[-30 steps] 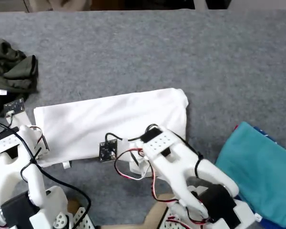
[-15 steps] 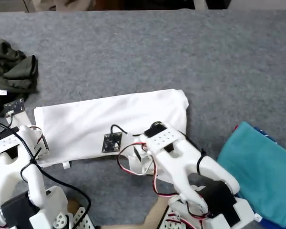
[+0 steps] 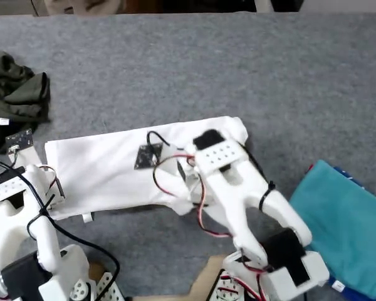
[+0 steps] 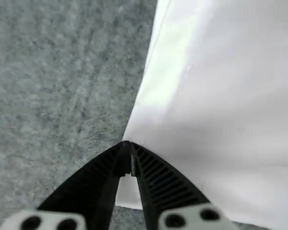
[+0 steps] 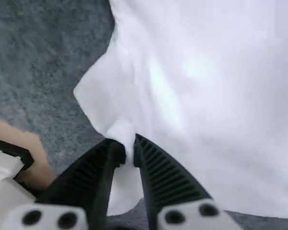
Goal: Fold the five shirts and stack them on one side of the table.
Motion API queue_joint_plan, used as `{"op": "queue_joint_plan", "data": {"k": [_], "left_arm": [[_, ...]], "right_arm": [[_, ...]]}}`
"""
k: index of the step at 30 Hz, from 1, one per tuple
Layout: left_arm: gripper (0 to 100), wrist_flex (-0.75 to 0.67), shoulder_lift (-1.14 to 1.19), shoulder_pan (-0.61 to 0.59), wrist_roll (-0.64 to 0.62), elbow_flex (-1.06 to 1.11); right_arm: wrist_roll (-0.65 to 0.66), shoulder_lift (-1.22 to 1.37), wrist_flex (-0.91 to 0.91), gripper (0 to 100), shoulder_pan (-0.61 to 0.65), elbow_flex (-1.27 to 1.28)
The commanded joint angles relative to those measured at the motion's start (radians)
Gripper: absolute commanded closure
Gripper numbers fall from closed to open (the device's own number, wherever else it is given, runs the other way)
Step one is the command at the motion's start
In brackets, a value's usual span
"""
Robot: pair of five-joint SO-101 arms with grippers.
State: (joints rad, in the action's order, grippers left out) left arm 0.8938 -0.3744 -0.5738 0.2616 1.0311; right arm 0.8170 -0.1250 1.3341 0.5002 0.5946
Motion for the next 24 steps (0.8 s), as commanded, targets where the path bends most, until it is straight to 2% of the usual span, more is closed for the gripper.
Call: {"op": "queue_joint_plan", "data": {"k": [1,6,14,24], "left_arm": [[98,-0.015,-0.01,0.014,-0.002,-0.002],[98,-0.015,-0.01,0.014,-0.002,-0.002],[98,-0.015,-0.01,0.014,-0.002,-0.002],[98,-0.017,-0.01,0.014,-0.002,-0.002]], "right_arm": [[0.041,0.056,0.021,99.5,-0.015,-0.131],[0.18,0.142,0.015,99.5,-0.047,-0.234],[0.324,0.275,0.0,99.5,-0.071,-0.421],[0.338,0.338,-0.123,99.3,-0.001,-0.441]]}}
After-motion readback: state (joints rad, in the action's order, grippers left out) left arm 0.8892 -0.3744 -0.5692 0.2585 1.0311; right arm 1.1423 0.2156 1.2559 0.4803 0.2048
